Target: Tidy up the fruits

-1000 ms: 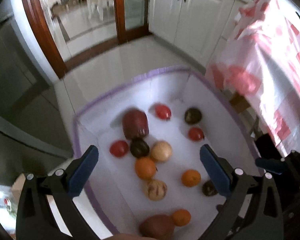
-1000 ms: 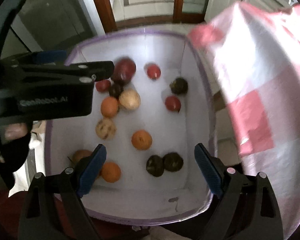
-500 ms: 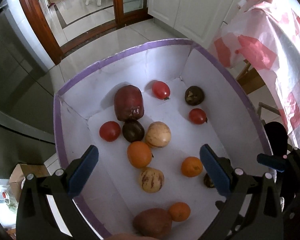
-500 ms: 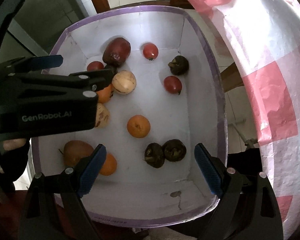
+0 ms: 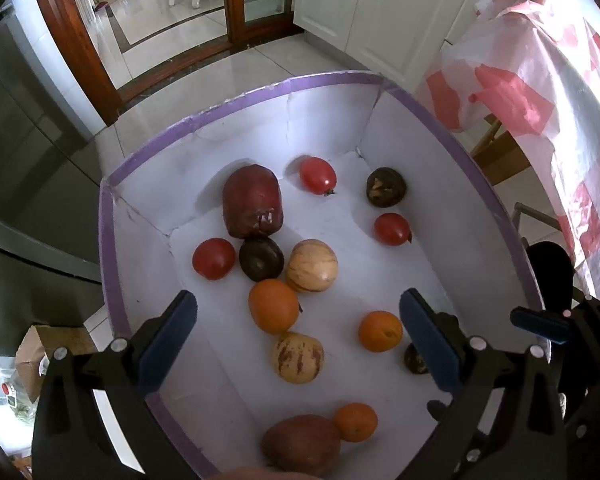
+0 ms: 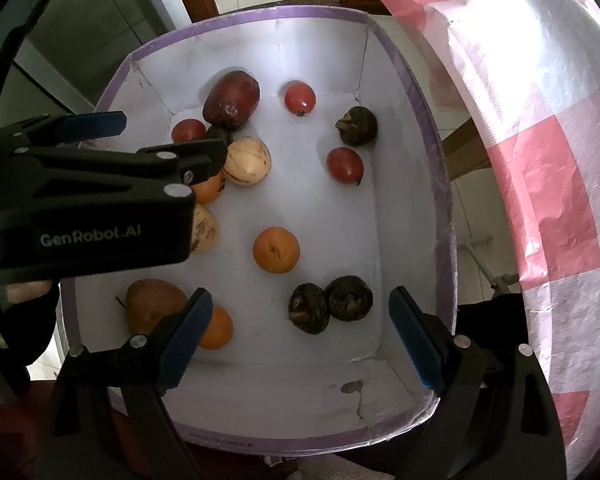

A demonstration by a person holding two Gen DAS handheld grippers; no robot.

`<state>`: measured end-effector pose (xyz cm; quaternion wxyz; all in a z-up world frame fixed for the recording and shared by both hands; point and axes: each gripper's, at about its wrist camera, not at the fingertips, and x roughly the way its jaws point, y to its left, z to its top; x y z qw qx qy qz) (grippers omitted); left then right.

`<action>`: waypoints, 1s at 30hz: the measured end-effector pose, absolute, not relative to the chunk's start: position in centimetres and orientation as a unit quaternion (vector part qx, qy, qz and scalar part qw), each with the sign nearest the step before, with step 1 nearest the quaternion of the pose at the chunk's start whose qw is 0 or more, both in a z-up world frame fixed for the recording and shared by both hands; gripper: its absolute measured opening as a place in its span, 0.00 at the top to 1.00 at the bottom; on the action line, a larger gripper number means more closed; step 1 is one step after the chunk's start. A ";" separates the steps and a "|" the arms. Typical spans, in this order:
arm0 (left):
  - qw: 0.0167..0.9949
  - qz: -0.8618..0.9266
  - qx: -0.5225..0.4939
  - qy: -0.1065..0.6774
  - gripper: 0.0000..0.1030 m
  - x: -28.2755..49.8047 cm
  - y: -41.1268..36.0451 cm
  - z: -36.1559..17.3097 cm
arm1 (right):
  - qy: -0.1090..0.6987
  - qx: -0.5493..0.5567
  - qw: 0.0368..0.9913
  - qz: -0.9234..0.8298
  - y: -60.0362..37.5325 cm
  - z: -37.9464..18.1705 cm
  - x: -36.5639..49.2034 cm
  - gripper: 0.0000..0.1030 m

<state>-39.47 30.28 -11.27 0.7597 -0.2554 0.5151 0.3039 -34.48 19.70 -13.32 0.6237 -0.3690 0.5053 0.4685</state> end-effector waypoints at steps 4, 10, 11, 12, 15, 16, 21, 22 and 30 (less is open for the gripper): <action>0.760 0.304 -0.256 0.515 0.01 -39.5 30.2 -11.3 | 0.506 -0.370 0.623 0.468 19.6 -13.4 -34.5 0.16; 0.759 0.303 -0.257 0.516 0.01 -39.4 30.3 -11.4 | 0.507 -0.370 0.622 0.468 19.7 -13.5 -34.5 0.16; 0.759 0.303 -0.257 0.516 0.01 -39.4 30.3 -11.4 | 0.507 -0.370 0.622 0.467 19.6 -13.6 -34.5 0.16; 0.759 0.303 -0.257 0.516 0.01 -39.4 30.3 -11.4 | 0.508 -0.370 0.622 0.467 19.6 -13.6 -34.5 0.16; 0.759 0.303 -0.257 0.516 0.01 -39.4 30.3 -11.4 | 0.509 -0.370 0.622 0.467 19.6 -13.7 -34.5 0.16; 0.759 0.303 -0.256 0.516 0.01 -39.4 30.3 -11.4 | 0.509 -0.370 0.621 0.467 19.6 -13.7 -34.5 0.16; 0.759 0.303 -0.257 0.516 0.01 -39.4 30.3 -11.4 | 0.509 -0.371 0.621 0.467 19.6 -13.7 -34.4 0.16; 0.759 0.303 -0.257 0.516 0.02 -39.4 30.3 -11.4 | 0.509 -0.371 0.621 0.467 19.6 -13.7 -34.4 0.16; 0.759 0.302 -0.257 0.516 0.01 -39.4 30.4 -11.5 | 0.510 -0.371 0.620 0.466 19.5 -13.9 -34.4 0.16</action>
